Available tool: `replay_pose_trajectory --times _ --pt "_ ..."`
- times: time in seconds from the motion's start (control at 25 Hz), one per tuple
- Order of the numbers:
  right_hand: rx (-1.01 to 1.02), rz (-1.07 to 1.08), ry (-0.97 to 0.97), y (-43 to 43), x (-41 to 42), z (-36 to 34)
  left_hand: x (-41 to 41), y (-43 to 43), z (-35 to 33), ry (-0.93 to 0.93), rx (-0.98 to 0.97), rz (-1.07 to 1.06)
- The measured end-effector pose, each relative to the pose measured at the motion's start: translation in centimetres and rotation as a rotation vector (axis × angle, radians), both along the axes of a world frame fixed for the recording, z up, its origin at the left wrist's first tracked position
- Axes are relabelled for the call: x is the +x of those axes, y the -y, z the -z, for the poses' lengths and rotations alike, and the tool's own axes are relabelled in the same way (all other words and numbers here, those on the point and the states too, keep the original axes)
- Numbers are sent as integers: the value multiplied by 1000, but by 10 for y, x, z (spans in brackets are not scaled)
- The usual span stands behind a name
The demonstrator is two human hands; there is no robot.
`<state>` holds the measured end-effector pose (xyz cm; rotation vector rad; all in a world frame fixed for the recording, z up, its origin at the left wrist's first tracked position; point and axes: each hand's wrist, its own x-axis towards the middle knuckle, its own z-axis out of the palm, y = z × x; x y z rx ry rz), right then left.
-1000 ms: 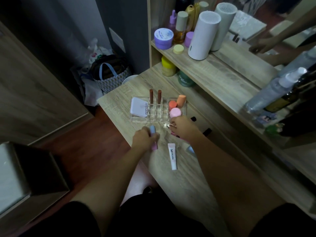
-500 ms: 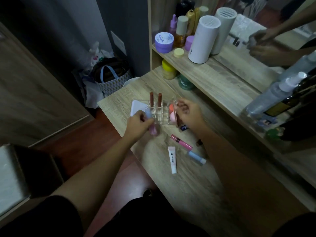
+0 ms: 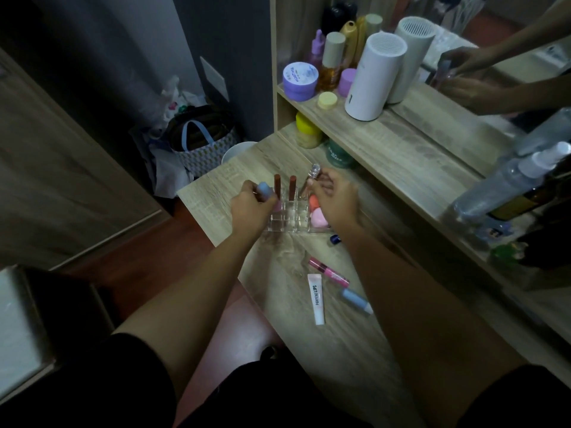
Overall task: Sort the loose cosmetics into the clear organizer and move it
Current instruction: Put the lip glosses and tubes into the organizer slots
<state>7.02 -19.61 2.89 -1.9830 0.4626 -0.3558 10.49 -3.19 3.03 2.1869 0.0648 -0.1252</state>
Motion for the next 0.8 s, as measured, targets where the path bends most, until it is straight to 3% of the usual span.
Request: replay_pose_trajectory --times 0.44,0.72,0.8 --pt "-155 -148 -180 1 10 9 -2 12 20 42 187 121" --pt "-121 -163 -222 14 -9 1 -24 0 13 10 0 4" --pt "-180 -179 -208 16 -27 3 -46 -1 18 -18 -16 72"
